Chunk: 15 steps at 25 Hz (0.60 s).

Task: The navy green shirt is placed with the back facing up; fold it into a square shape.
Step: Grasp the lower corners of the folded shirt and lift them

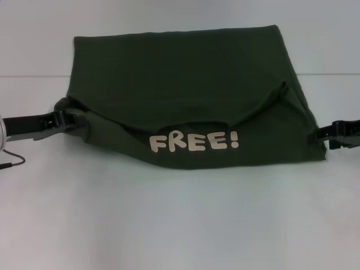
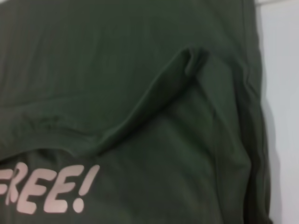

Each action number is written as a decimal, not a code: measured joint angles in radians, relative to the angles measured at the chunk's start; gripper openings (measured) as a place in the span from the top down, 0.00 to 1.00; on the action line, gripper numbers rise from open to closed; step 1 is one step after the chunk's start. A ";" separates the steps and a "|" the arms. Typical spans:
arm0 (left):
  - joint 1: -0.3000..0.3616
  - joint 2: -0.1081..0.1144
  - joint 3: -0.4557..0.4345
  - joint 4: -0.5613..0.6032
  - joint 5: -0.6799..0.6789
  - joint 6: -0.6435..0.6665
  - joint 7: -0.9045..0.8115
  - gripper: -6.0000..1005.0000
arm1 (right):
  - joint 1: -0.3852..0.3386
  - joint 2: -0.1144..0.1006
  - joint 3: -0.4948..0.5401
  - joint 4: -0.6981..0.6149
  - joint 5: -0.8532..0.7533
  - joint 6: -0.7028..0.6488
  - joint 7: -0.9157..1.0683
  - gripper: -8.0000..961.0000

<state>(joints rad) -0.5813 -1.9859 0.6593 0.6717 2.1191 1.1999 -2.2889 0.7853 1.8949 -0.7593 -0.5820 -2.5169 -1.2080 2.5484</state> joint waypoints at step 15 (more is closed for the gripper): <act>-0.001 -0.009 0.000 -0.005 -0.003 -0.003 -0.001 0.96 | 0.003 0.063 -0.032 0.048 -0.005 0.143 -0.052 0.32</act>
<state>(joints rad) -0.5822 -1.9951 0.6596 0.6664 2.1156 1.1966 -2.2900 0.7879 1.9584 -0.7911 -0.5338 -2.5217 -1.0648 2.4960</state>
